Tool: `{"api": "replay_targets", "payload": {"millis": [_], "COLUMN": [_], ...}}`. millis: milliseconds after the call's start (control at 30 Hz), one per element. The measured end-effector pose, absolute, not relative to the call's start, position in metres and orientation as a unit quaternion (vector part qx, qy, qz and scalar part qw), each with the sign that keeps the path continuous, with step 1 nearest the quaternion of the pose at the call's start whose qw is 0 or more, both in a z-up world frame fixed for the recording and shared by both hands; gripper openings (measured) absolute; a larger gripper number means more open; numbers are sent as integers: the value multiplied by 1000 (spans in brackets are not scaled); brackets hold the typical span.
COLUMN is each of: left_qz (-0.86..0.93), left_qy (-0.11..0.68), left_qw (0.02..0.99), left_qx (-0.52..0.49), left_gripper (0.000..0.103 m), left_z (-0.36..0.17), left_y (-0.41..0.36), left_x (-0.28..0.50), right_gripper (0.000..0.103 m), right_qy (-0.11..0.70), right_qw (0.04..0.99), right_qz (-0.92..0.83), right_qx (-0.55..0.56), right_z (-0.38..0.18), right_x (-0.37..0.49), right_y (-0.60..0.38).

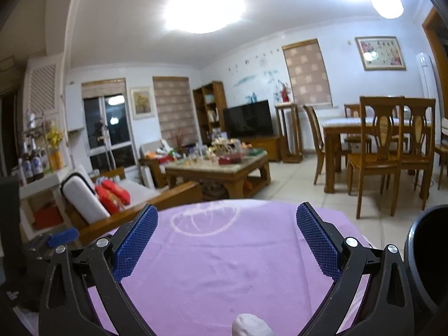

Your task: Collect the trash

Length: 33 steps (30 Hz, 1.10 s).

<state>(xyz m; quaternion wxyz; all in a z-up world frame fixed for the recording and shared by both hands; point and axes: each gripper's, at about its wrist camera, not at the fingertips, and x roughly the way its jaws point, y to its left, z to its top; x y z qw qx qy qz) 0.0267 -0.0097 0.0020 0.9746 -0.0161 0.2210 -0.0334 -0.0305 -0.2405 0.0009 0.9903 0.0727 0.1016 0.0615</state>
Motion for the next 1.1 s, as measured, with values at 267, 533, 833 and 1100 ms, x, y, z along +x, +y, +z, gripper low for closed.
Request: {"api": "replay_targets", "payload": {"millis": [267,533,833,1100], "left_qz": [-26,-20,-14,-15], "left_qy": [222,215,215,216], "left_qw": [975,976,976,976], "left_qx": [-20,-19,-23,-26], "left_gripper": [98,98,98,98], "left_z": [-1,-2,-3,-3], "left_y": [-4,-2,3,1], "left_x": [24,22,25,27], "right_gripper": [98,98,98,98], "right_qy": [81,72,65,72], "right_qw": [990,989,988,986], "right_qz": [67,71,74,75], "right_qx": [97,106,122,130], "right_z": [2,3,3,2], "right_x": [-44,-57,-61,-61], "right_y": [-256,-270,-282,-284]}}
